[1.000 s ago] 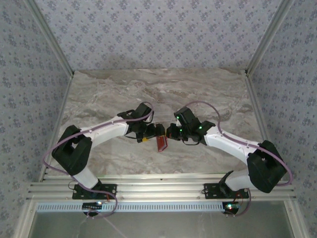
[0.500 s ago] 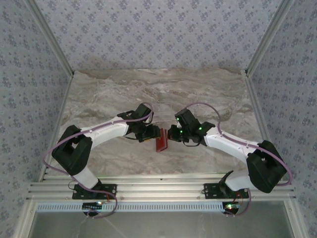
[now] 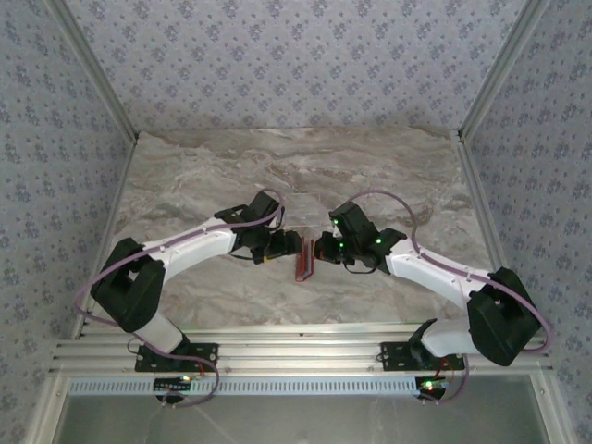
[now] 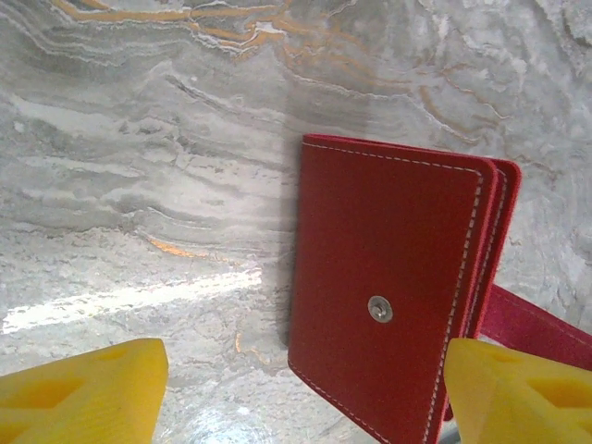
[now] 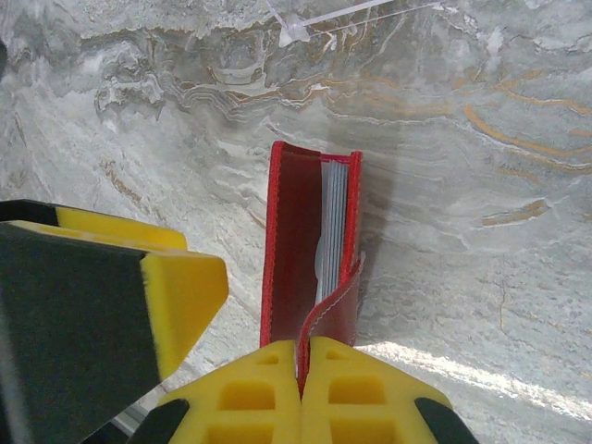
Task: Take the credit cards out of the card holder
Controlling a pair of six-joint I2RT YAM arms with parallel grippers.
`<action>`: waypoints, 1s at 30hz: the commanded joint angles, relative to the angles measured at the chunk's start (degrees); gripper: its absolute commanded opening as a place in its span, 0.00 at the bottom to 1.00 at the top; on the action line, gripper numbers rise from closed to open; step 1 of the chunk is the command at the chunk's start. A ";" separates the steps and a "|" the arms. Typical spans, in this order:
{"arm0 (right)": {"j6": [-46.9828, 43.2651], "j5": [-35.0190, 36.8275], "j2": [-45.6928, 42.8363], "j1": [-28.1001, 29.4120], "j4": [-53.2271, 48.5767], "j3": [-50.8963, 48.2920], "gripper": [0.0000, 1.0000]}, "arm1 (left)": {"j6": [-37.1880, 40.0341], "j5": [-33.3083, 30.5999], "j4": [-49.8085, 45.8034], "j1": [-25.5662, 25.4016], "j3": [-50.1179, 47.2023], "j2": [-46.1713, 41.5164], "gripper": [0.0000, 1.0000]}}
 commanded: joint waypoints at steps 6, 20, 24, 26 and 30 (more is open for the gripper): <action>0.64 -0.38 -0.21 0.20 -0.37 1.13 0.00 | 0.80 4.14 1.95 0.21 1.55 1.41 0.86; -0.31 2.31 -2.35 -0.63 -3.90 1.76 0.00 | 3.74 -3.55 -4.99 -0.01 2.85 3.66 0.46; -0.51 2.67 -2.73 -1.30 -4.92 1.71 0.00 | 3.91 -3.41 -4.29 0.12 2.29 4.20 0.33; -0.50 2.61 -3.30 -1.40 -4.63 1.67 0.00 | 3.95 -3.18 -3.61 0.32 1.92 4.79 0.29; -0.62 1.70 -3.94 -1.11 -3.96 2.84 0.00 | 3.83 -2.41 -2.14 0.58 1.14 5.96 0.27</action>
